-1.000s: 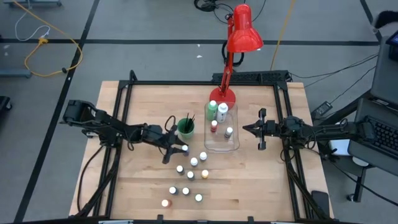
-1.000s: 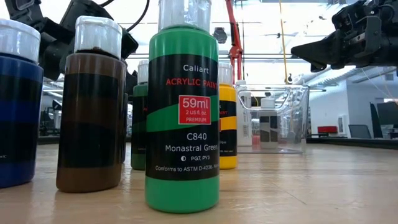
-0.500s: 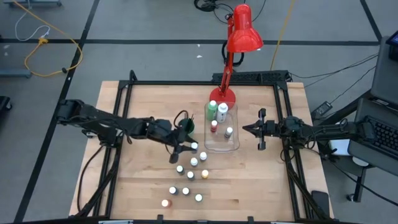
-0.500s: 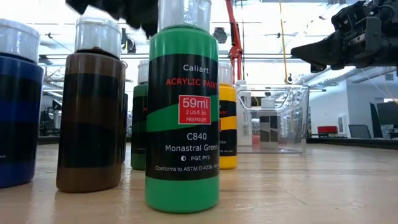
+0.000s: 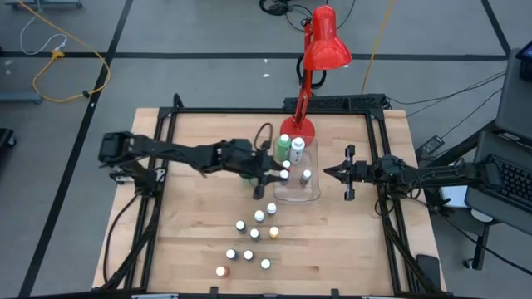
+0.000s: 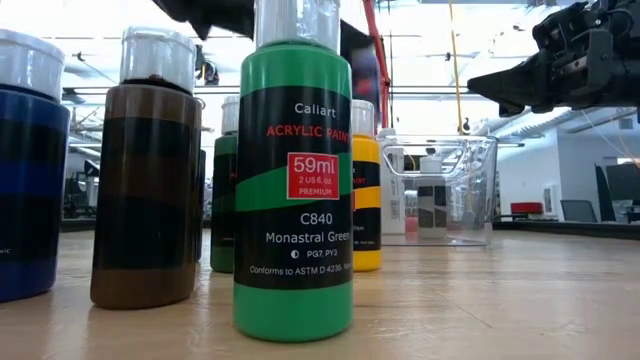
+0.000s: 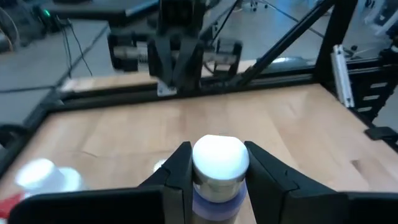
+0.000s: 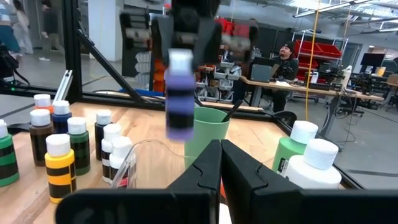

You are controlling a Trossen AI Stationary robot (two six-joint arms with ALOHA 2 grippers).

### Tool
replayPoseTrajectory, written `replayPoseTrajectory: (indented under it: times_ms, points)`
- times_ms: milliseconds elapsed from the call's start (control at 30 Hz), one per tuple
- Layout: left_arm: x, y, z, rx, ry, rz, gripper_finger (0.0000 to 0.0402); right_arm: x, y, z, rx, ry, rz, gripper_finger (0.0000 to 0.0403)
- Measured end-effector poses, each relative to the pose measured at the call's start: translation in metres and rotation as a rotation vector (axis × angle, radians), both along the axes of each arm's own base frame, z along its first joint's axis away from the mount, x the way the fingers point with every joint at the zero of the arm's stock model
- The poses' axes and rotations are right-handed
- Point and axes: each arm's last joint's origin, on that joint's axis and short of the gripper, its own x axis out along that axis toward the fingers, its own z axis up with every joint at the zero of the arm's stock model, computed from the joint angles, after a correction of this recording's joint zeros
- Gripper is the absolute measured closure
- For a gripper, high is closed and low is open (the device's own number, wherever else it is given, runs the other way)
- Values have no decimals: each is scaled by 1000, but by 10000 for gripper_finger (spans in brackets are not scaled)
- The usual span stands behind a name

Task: Pick & Place Paint Supplies
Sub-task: Put the top blue paint bottle into the transparent bin

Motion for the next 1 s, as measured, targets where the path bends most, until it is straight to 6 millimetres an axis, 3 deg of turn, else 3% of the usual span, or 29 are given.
replayPoseTrajectory:
  times_ms: [267,1000]
  points:
    - [20,15,-42,-55,81,35,305,0,0,0,-12,3,-1,399]
    - [36,18,-101,-67,209,46,305,0,0,0,-12,3,0,399]
